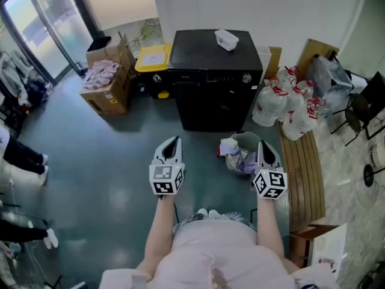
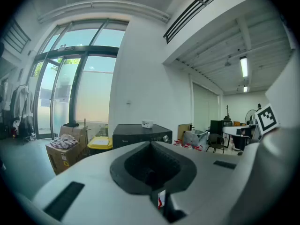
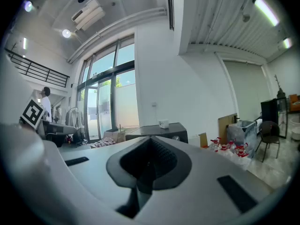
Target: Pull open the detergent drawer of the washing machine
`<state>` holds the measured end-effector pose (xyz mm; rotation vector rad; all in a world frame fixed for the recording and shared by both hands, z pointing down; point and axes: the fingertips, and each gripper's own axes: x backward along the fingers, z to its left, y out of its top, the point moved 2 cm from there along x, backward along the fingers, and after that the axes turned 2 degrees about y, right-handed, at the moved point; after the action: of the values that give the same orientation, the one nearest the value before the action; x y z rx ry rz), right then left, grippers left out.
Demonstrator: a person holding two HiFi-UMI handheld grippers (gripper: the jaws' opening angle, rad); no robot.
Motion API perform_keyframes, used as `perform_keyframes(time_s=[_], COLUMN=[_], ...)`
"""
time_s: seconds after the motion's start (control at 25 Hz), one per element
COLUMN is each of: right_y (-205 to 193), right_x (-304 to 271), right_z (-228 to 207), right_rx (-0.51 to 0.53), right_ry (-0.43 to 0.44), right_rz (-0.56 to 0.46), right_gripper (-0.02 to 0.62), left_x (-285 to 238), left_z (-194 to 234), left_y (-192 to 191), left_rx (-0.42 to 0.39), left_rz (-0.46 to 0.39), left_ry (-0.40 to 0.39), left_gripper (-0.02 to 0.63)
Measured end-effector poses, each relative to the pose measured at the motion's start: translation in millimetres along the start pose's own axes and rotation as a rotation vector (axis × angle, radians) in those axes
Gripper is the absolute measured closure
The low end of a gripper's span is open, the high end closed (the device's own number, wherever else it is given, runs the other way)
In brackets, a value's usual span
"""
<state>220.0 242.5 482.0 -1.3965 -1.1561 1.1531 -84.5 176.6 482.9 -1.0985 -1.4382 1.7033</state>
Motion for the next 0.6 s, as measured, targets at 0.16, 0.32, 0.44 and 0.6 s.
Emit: perform_keyframes(time_s=[0.16,0.32,0.44,0.6], right_y=[0.8,0.3,0.8,1.7], right_x=[0.0,-0.5,-1.1,0.6], right_z=[-4.7,-4.4,-2.5,-1.7], right_rx=[-0.004,-0.002,0.003,0.010], right_ry=[-0.006,-0.004,0.004,0.012], right_rz=[0.005,0.011,0.015,0.016], right_gripper=[0.581,0.580,0.580,0.580], left_x=[0.2,0.9,1.1,2.6], left_z=[-1.4,-0.4,-0.4,-4.1], left_y=[2.3,3.9,5.0,3.5], left_rx=[0.000,-0.010,-0.009,-0.001], left_rz=[0.000,-0.006,-0.008,-0.009], left_ry=[0.005,0.014,0.015,0.015], left_gripper=[0.580,0.580,0.580,0.580])
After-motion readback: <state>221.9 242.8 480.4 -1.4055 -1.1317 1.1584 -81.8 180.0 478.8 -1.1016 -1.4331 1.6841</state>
